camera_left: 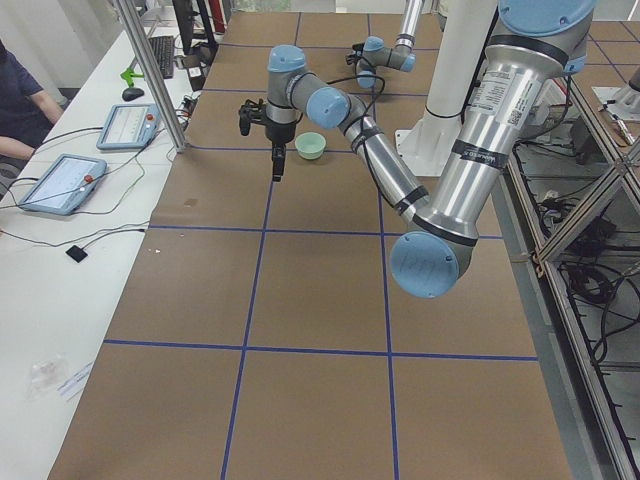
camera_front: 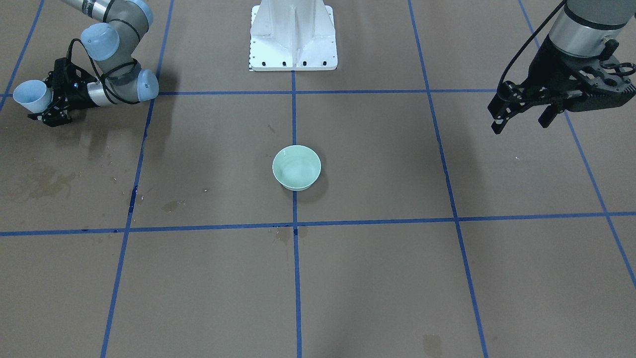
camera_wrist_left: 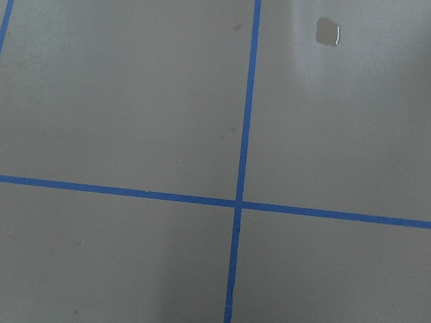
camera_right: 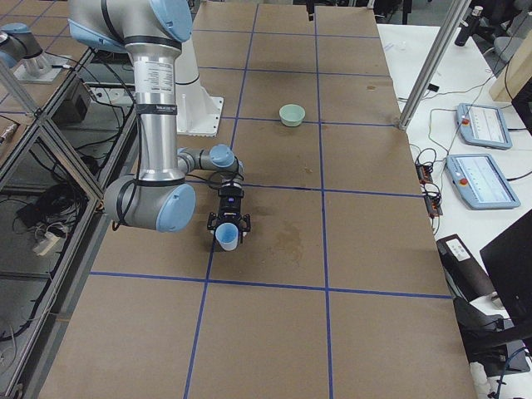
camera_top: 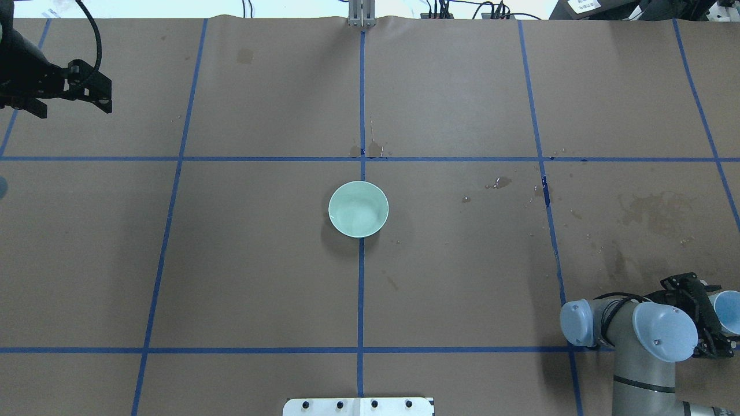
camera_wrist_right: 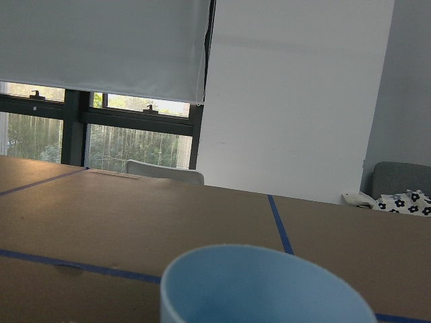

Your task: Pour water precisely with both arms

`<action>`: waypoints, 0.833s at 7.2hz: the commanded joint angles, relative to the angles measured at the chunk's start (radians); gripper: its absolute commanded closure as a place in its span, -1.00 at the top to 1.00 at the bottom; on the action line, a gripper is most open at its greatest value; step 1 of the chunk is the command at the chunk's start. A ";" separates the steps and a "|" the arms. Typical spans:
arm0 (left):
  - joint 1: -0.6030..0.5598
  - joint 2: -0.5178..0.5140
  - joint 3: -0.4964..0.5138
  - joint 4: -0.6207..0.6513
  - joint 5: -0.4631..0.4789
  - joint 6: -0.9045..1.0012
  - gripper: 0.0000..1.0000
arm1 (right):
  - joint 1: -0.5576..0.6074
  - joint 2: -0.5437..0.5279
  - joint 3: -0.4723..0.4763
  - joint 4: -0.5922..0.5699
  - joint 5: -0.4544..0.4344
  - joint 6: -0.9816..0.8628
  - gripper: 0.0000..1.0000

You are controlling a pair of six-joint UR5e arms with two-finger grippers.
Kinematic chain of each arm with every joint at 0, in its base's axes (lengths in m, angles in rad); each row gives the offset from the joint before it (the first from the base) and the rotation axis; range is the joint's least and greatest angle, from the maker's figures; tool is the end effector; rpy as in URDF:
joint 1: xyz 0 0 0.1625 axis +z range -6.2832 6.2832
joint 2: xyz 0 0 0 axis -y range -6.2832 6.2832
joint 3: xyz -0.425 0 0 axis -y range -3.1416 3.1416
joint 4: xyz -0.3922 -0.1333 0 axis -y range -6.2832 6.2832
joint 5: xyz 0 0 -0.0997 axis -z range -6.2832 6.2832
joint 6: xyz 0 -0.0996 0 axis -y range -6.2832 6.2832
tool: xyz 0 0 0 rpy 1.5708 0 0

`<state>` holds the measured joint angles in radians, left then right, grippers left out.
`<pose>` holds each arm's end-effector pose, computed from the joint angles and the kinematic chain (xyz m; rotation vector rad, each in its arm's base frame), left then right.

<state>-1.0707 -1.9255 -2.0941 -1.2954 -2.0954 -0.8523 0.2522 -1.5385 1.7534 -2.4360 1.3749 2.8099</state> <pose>0.1805 -0.5043 0.2738 0.1409 0.7651 -0.1763 -0.3658 -0.2519 0.6418 0.5145 0.5231 1.3667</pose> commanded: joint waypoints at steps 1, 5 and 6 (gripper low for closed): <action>0.000 0.002 -0.001 0.001 0.000 -0.001 1.00 | 0.004 -0.046 0.064 -0.006 0.001 -0.003 1.00; 0.000 0.005 -0.010 0.008 -0.002 -0.001 1.00 | 0.004 -0.081 0.162 -0.107 0.001 0.000 1.00; 0.000 0.005 -0.010 0.008 -0.002 -0.001 1.00 | 0.006 -0.084 0.197 -0.126 0.001 -0.001 1.00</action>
<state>-1.0707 -1.9209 -2.1037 -1.2893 -2.0967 -0.8529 0.2573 -1.6205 1.9146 -2.5332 1.3757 2.8093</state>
